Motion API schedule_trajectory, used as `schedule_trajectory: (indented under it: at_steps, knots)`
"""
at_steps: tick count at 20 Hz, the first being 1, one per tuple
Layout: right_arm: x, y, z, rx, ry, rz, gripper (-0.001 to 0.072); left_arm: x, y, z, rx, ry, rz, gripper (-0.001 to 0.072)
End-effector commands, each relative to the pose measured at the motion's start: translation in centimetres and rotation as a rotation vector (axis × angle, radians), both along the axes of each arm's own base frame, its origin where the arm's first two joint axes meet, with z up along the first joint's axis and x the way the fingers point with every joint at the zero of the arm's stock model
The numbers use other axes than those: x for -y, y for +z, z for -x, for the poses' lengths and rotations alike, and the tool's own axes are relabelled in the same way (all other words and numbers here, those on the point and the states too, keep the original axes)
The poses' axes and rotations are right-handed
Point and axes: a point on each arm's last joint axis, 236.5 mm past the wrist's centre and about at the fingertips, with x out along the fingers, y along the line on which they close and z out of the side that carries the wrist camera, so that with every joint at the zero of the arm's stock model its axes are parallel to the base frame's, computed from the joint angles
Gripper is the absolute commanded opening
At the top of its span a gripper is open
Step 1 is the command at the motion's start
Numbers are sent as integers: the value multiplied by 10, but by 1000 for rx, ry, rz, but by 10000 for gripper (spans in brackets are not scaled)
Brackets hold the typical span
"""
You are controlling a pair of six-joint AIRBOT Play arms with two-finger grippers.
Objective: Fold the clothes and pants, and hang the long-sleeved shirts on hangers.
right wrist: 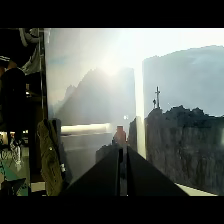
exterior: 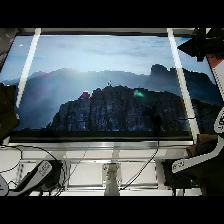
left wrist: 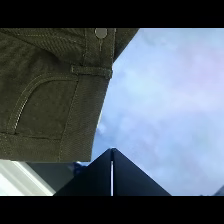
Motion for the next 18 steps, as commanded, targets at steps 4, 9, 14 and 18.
schedule_trajectory:
  at_steps: [4,9,14,18]
  knots:
    - [0,0,0,0,0,-1,76,-1,0,0,1,4,2,12]
    - [0,0,0,-1,1,-1,76,-5,-22,2,-44,42,48,13]
    - [0,0,0,0,0,-1,76,-41,-43,26,-235,10,-94,245]
    - [0,0,0,-1,1,-1,76,-31,-73,19,-333,-111,-70,424]
